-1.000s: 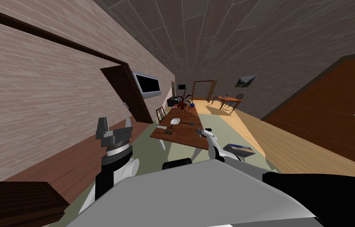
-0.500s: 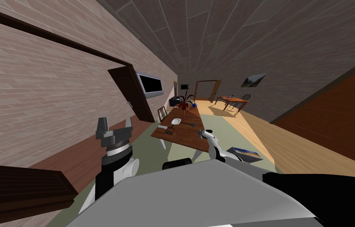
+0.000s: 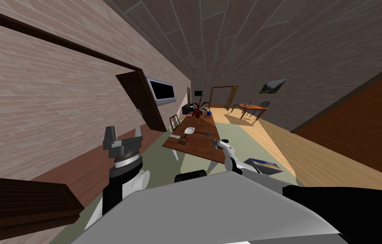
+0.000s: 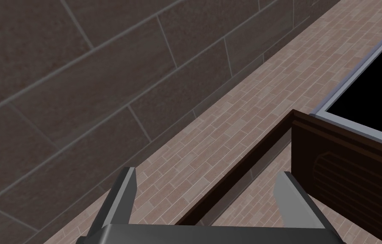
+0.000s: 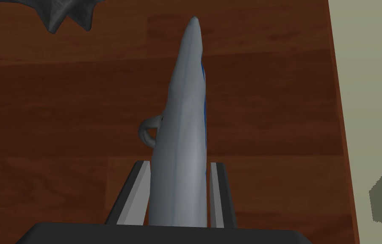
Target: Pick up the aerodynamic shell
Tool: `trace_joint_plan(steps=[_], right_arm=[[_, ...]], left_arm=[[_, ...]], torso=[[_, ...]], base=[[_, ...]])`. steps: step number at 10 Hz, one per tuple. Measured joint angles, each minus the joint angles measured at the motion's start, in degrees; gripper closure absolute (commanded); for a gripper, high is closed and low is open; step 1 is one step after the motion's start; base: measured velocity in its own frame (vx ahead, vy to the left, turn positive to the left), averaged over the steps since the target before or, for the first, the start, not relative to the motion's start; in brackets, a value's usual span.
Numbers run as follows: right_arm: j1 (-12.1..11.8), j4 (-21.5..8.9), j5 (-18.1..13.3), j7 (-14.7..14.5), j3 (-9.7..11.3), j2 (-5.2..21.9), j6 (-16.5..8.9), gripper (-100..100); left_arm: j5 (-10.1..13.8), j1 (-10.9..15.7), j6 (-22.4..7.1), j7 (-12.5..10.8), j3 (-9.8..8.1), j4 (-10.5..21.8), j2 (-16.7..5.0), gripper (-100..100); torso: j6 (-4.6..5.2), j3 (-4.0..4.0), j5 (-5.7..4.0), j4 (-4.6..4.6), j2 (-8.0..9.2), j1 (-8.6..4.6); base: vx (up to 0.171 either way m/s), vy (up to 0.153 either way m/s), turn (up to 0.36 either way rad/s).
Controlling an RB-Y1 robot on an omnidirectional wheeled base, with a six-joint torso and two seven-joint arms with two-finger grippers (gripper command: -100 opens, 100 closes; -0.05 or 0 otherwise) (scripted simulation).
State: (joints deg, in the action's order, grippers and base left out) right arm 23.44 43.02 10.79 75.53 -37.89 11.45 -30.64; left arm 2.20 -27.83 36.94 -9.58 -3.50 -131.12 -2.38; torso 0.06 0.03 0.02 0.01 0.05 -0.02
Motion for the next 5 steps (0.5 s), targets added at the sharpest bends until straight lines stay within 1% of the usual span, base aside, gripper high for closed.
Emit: trace_joint_plan(steps=[1, 3, 4, 5], right_arm=[[0.4, 0.3, 0.1, -0.2, 0.5, -0.1, -0.5, 100], [0.4, 2.0, 0.6, -0.9, 1.2, -0.2, -2.4, 100], [0.7, 2.7, 0.6, -1.0, 1.6, -0.3, -3.4, 100], [0.8, 2.8, 0.6, -1.0, 1.6, -0.2, -3.6, 0]], left_arm=[[0.0, 0.0, 0.0, 0.0, 0.0, 0.0, 0.0, 0], [0.0, 0.0, 0.0, 0.0, 0.0, 0.0, 0.0, 0], [0.0, 0.0, 0.0, 0.0, 0.0, 0.0, 0.0, 0], [0.0, 0.0, 0.0, 0.0, 0.0, 0.0, 0.0, 0]], torso=[[0.08, 0.02, 0.03, 0.0, 0.05, 0.13], [0.05, 0.07, 0.05, 0.03, 0.12, 0.2], [0.04, 0.08, 0.07, 0.05, 0.12, 0.21], [0.01, 0.06, 0.04, 0.03, 0.08, 0.13]], base=[[-0.018, 0.064, -0.183], [-0.02, 0.048, -0.146], [-0.008, 0.023, -0.029], [0.0, 0.0, 0.0]])
